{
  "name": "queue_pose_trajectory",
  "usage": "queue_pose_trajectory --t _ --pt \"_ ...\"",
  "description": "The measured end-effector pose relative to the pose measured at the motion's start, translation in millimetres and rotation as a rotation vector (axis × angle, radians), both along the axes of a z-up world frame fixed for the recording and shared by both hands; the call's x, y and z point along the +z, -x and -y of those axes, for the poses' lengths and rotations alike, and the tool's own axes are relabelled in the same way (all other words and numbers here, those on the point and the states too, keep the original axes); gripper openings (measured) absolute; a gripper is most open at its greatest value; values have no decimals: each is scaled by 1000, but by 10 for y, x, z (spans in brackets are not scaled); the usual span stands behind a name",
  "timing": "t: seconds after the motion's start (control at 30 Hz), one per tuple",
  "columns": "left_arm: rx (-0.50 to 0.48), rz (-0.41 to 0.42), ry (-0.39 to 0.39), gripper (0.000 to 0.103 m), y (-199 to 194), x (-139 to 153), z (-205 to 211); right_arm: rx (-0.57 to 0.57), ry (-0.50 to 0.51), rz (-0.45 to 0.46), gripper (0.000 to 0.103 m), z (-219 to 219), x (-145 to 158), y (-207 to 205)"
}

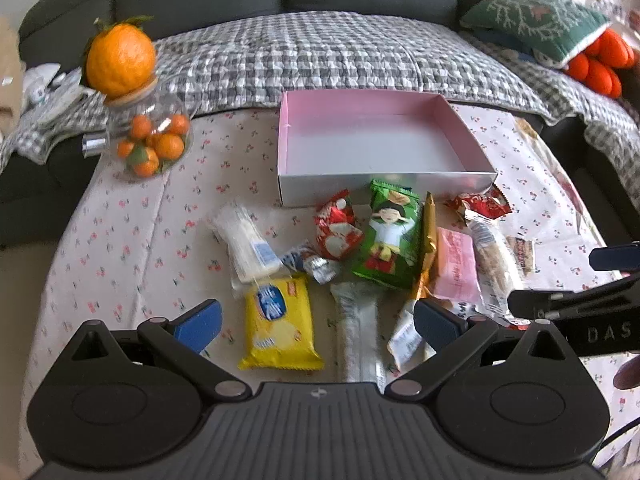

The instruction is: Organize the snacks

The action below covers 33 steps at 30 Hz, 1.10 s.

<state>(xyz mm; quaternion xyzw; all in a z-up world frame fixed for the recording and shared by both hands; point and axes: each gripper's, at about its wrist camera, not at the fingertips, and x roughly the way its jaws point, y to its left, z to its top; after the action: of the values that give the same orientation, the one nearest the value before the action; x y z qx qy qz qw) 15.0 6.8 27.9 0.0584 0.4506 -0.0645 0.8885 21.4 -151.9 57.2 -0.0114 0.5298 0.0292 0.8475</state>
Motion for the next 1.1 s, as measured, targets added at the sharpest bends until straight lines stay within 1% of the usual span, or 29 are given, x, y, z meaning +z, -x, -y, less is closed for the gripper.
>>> queue_pose_trajectory --t 0.07,0.1,0.13,0.17,0.27,0.33,0.4,0.47,0.57,0.63,0.73,0.8,0.87,0.93,1.1 --pt "-16 -2 -45 102 -83 11 9 4 -15 -23 103 10 -10 -65" --pt "-14 -3 -53 101 -125 16 -10 4 -31 -27 103 20 -3 -92" --pt "-9 -5 -47 97 -169 20 -37 3 -52 -30 103 35 7 -120" --pt "-1 -11 -32 94 -215 18 -76 -4 -83 -36 103 59 17 -157" --pt "11 -16 5 94 -316 -4 -147 -41 -174 -39 102 169 16 -254" --pt "5 -7 25 93 -343 -35 -169 -61 -189 -29 102 216 -20 -288" --pt "1 1 64 93 -337 -74 -188 -78 -208 -36 102 270 -107 -305" --pt "-12 -35 97 87 -375 -150 -213 -79 -234 -74 100 306 -206 -334" --pt "-10 -77 129 83 -417 -242 -276 -94 -229 -96 99 345 -310 -364" --pt "-5 -88 124 80 -437 -280 -313 -113 -230 -106 98 394 -367 -383" --pt "-2 -96 116 77 -455 -349 -357 -171 -265 -132 98 511 -457 -409" --pt "-4 -113 117 74 -470 -391 -374 -199 -288 -149 94 575 -514 -421" --pt "-1 -136 120 71 -486 -447 -391 -218 -301 -166 93 609 -576 -437" --pt "9 -155 116 71 -504 -491 -403 -227 -297 -179 89 619 -629 -435" --pt "24 -169 86 71 -541 -560 -427 -239 -284 -198 82 593 -700 -456"
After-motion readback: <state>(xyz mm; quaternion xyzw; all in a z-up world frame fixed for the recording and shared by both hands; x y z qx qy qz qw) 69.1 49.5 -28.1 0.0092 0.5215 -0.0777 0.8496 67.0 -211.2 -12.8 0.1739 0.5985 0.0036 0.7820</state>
